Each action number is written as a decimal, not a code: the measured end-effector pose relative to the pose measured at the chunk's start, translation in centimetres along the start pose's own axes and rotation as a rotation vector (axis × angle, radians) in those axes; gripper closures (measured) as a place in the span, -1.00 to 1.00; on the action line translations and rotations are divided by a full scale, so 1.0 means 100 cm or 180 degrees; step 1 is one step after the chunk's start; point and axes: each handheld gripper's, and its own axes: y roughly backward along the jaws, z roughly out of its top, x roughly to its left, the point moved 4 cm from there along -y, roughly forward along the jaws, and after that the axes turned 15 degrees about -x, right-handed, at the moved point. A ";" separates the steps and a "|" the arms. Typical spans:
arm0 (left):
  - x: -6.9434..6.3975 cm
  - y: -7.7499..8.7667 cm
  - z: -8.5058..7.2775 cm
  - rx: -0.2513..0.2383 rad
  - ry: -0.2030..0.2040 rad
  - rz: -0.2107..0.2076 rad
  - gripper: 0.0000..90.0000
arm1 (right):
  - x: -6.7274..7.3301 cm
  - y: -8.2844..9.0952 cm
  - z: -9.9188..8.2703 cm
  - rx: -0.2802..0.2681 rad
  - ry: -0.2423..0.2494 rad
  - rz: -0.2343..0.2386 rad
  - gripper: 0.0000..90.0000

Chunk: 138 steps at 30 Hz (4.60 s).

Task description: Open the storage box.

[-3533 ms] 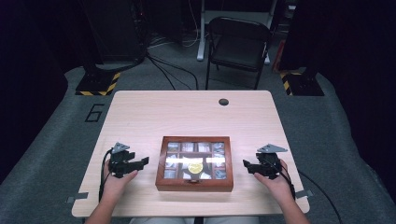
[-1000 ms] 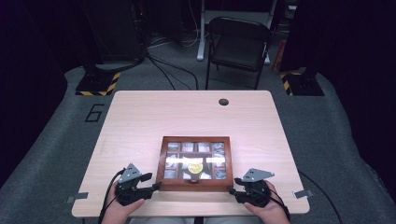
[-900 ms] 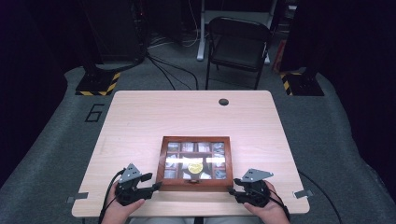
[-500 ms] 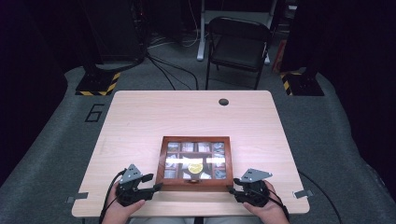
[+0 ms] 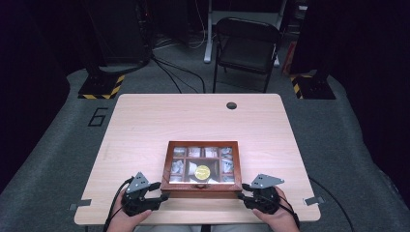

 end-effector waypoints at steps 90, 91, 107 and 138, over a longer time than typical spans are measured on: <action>0.078 -0.083 0.158 -0.0706 0.0101 0.0503 -0.28 | -0.082 -0.063 0.167 -0.0704 -0.0296 -0.0665 -0.19; 0.079 -0.084 0.157 -0.0701 0.0097 0.0494 -0.28 | -0.082 -0.064 0.166 -0.0708 -0.0322 -0.0668 -0.19; 0.085 -0.093 0.153 -0.0644 0.0113 0.0488 -0.28 | -0.097 -0.080 0.141 -0.0581 -0.0459 -0.0641 -0.05; 0.103 -0.125 0.100 -0.0440 0.0402 0.0601 -0.17 | -0.105 -0.086 0.145 -0.0618 -0.0458 -0.0679 -0.01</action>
